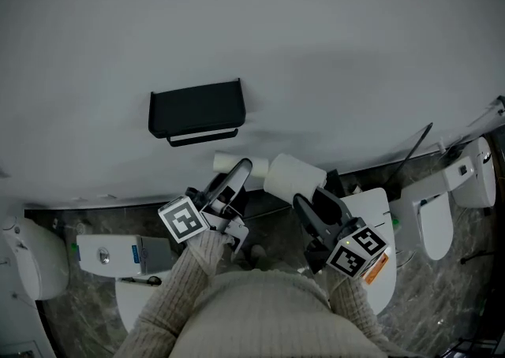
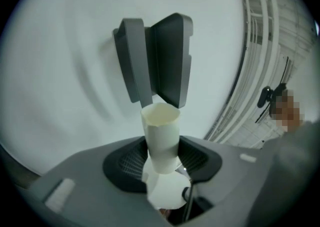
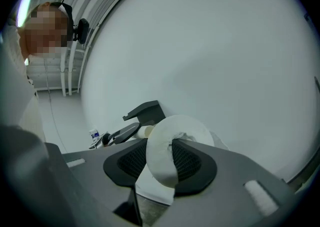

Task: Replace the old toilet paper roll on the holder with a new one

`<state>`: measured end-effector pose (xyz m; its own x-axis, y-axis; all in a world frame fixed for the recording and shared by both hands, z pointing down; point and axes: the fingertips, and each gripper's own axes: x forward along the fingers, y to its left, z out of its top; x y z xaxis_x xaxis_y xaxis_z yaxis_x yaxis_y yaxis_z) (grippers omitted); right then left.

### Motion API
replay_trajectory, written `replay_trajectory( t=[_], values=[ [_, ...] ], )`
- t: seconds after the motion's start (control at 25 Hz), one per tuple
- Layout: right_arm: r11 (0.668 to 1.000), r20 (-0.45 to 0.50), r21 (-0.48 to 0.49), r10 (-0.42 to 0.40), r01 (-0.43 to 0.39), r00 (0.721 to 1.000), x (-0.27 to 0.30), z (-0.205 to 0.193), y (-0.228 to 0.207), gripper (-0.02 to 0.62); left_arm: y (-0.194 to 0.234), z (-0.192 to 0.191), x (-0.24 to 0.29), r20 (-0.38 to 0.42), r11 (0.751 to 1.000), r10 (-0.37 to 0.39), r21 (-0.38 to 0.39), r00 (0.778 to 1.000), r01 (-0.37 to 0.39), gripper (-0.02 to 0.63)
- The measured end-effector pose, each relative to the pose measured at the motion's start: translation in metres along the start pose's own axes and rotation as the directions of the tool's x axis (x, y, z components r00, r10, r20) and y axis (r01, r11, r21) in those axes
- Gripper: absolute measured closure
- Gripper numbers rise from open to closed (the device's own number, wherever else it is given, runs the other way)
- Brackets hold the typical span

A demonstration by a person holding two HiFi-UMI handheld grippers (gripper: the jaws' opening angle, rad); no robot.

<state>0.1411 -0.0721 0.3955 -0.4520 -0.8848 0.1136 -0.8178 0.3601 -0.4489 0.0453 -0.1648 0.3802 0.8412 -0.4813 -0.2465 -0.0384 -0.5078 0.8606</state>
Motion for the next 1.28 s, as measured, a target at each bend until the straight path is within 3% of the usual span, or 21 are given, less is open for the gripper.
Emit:
replay_trajectory(
  t=[0.4, 0.64, 0.96, 1.28],
  values=[
    [0.991, -0.05, -0.014, 0.13, -0.131, 0.99, 0.039, -0.011, 0.041, 0.449, -0.001, 0.039, -0.075, 0.154, 0.995, 0.082, 0.051, 0.985, -0.091, 0.433],
    [0.983, -0.074, -0.017, 0.183, -0.185, 0.98, 0.054, -0.017, 0.059, 0.449, -0.01, 0.057, -0.099, 0.215, 0.981, 0.101, 0.141, 0.971, -0.133, 0.431],
    [0.979, -0.087, -0.018, 0.199, -0.202, 0.976, 0.058, -0.019, 0.063, 0.449, -0.002, 0.055, -0.107, 0.208, 0.971, 0.143, 0.161, 0.968, -0.178, 0.426],
    [0.981, -0.084, -0.02, 0.192, -0.194, 0.978, 0.059, -0.017, 0.061, 0.449, 0.0, 0.057, -0.106, 0.216, 0.971, 0.14, 0.161, 0.966, -0.177, 0.425]
  ],
)
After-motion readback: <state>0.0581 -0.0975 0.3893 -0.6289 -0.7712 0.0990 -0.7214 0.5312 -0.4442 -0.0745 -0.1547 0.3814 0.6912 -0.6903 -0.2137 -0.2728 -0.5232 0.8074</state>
